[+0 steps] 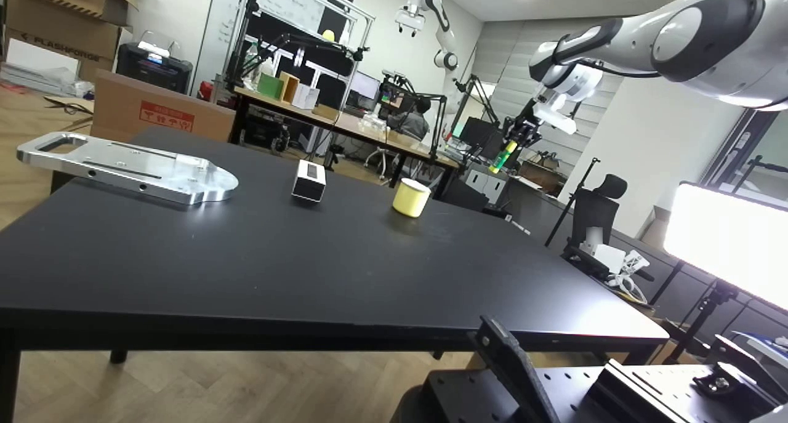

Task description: Put the glue stick in the mug cup

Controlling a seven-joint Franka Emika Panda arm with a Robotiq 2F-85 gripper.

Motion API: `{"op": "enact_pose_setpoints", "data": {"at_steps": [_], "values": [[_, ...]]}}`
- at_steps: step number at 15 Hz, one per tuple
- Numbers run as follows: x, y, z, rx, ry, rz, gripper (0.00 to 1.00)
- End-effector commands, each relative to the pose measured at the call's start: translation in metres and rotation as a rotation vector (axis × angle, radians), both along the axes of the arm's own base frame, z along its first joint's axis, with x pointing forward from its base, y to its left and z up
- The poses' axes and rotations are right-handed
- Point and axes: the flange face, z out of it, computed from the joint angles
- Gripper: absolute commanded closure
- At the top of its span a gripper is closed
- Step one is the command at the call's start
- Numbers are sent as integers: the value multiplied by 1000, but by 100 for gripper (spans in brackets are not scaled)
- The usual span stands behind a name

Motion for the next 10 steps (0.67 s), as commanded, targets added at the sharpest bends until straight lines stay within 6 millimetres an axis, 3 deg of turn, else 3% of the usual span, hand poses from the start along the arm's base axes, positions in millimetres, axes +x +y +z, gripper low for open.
{"op": "enact_pose_setpoints", "data": {"at_steps": [1,5,10], "values": [[5,50,-1,9,57,175,91],[4,107,-20,11,111,370,91],[-14,161,-38,8,174,573,91]]}}
